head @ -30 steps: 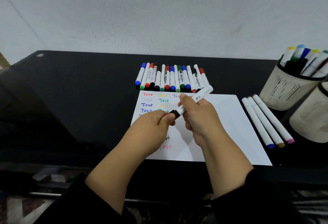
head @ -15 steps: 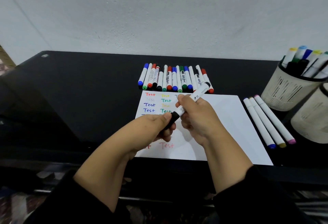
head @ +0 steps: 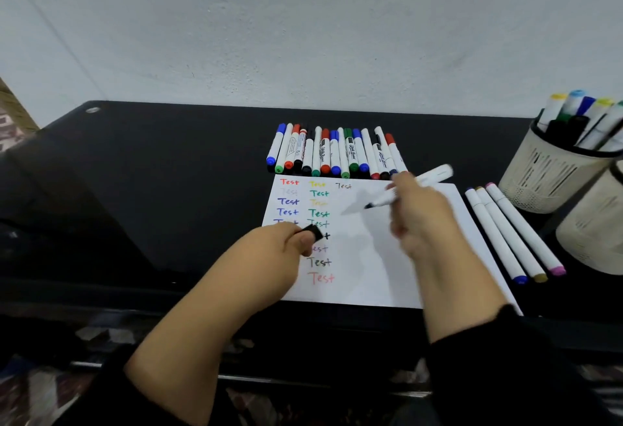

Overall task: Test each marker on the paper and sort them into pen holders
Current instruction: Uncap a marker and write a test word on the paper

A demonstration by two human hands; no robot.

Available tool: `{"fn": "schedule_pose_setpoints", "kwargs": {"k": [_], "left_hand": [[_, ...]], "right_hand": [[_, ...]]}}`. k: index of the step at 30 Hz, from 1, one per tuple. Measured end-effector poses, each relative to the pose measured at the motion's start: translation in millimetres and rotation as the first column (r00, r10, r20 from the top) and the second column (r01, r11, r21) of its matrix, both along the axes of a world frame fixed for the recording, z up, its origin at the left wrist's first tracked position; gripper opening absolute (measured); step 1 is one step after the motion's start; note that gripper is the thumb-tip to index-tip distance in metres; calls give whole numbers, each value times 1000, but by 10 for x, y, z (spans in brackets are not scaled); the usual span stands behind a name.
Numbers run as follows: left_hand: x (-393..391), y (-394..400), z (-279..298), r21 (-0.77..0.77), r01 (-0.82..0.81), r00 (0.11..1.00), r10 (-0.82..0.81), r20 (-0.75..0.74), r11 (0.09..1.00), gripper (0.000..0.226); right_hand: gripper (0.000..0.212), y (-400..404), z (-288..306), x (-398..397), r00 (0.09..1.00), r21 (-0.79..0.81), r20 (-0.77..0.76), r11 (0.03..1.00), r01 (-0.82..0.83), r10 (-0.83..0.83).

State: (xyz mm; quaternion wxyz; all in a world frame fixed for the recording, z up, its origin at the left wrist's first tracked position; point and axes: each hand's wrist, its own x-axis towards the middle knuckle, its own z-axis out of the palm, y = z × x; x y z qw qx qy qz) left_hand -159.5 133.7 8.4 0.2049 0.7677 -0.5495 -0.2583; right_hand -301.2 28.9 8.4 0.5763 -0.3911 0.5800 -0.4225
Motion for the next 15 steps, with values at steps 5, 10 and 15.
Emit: {"fn": "schedule_pose_setpoints", "kwargs": {"k": [5, 10, 15], "left_hand": [[-2, -59, -42, 33, -13, 997, 16, -82, 999, 30], [-41, -184, -76, -12, -42, 996, 41, -83, 999, 26], [32, -277, -18, -75, -111, 991, 105, -84, 991, 23]], "right_hand": [[19, 3, -3, -22, 998, 40, 41, 998, -41, 40], [24, -5, -16, -33, 993, 36, 116, 999, -13, 8], [27, -64, -31, -54, 992, -48, 123, 999, 0, 6]]}}
